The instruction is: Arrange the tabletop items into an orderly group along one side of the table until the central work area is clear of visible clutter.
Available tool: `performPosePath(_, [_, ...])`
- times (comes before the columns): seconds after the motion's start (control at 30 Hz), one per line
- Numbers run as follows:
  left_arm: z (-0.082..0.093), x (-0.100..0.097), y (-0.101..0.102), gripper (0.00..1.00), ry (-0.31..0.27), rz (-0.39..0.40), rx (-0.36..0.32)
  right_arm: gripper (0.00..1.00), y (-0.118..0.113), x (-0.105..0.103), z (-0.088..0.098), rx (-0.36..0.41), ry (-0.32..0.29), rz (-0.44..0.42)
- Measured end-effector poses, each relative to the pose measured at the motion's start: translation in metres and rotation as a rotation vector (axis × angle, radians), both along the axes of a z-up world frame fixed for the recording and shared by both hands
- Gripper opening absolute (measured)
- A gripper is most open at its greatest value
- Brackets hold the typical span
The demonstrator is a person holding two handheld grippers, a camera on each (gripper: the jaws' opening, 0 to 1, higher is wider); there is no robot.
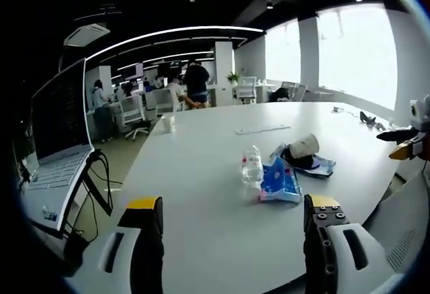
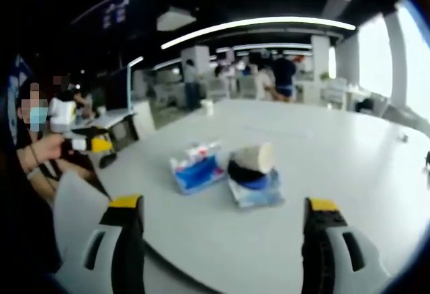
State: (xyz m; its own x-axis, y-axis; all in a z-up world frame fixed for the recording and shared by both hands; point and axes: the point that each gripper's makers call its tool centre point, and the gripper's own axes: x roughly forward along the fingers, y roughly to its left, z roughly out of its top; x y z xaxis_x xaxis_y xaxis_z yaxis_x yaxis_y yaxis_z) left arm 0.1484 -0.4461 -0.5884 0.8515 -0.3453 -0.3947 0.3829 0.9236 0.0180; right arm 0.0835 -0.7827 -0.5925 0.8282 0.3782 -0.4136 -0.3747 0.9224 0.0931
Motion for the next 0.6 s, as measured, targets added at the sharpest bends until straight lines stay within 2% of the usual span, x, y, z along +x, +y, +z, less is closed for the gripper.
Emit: performPosePath(0.6, [-0.022,0.034,-0.025,0.8,0.001,-0.034,-0.01,0.96,-0.007,0.021,-0.008,0.02,-0.009,-0.006])
